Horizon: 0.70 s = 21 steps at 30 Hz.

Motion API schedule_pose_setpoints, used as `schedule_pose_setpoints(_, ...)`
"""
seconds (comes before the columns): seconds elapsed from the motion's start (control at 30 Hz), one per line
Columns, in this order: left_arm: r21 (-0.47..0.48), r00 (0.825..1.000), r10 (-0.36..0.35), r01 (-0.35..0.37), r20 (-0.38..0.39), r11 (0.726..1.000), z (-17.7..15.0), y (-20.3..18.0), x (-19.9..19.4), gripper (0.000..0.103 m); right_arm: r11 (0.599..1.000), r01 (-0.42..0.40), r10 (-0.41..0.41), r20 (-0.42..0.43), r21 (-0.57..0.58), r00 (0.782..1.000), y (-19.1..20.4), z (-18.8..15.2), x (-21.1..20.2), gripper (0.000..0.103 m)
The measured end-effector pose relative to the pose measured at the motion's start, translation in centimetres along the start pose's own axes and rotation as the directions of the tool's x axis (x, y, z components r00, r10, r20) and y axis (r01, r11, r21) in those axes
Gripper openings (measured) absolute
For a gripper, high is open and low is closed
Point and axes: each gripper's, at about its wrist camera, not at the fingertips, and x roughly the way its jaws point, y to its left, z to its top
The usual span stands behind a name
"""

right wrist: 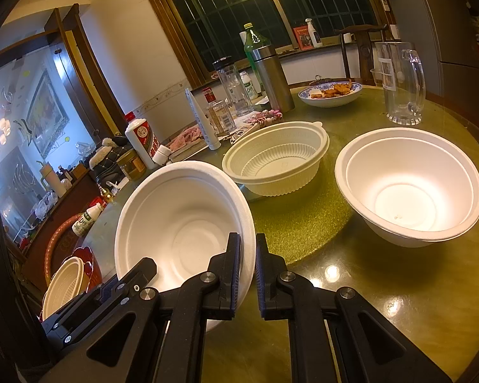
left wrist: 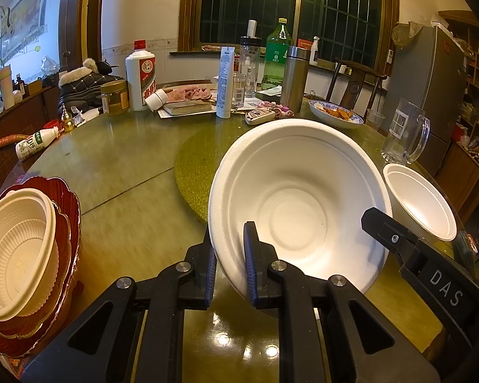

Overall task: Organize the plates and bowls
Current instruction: 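Carry the held foam bowl toward the red plate stack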

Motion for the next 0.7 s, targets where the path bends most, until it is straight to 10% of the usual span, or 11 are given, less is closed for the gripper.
schedule_pose_setpoints(0.7,0.013,0.999,0.027,-0.027,0.017,1.000,0.44,0.10,-0.62,0.014,1.000,-0.009,0.009,0.007,-0.004,1.000,0.16,0.43,-0.26,0.009)
